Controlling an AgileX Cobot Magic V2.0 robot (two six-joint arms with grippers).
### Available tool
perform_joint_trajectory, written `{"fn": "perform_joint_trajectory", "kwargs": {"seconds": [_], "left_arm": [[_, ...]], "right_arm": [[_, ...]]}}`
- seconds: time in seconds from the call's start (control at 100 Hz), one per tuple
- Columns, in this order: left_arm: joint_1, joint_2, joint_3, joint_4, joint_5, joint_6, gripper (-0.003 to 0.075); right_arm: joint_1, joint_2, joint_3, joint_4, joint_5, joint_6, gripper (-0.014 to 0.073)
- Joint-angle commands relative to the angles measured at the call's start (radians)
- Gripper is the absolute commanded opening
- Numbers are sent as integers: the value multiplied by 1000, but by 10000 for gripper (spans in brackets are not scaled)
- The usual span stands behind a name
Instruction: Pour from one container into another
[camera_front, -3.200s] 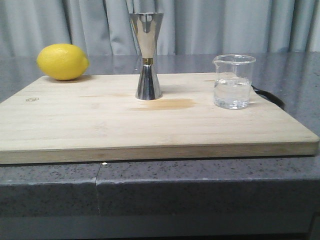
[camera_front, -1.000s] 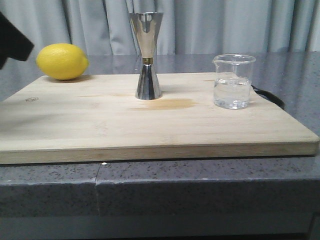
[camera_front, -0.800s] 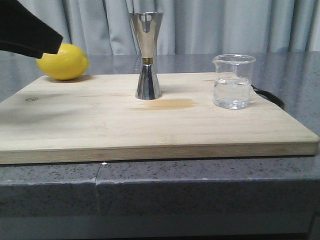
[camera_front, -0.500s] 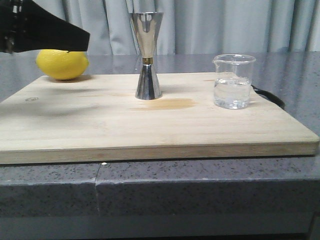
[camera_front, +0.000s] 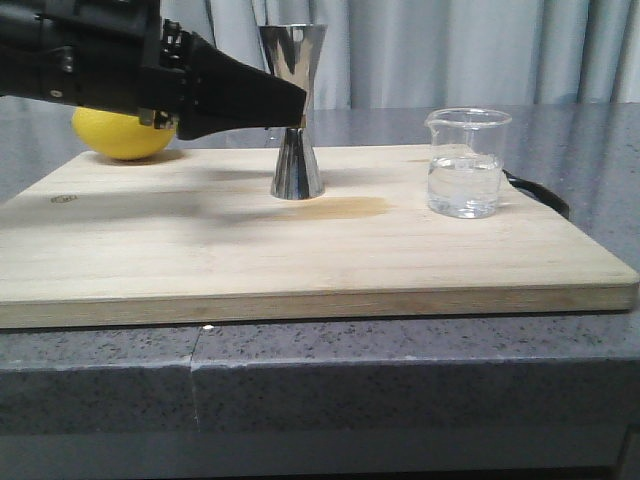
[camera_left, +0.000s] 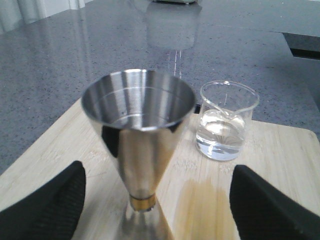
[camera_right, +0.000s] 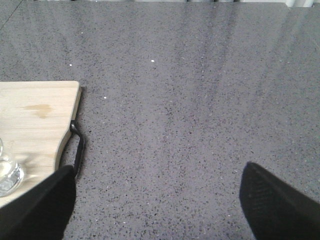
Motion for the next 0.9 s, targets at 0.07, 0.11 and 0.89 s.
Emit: {"fn": "perform_joint_trajectory", "kwargs": {"seconds": [0.07,0.11,0.89], "left_arm": [[-32,9,-100,-77,57,2,547],[-36,17,-114,-77,57,2,547],[-40,22,-140,-77,130,2,250]], "right_arm": [[2,6,-34,-10,-67,-10,604],[2,6,-34,-10,-67,-10,604],[2,6,-34,-10,-67,-10,604]]}}
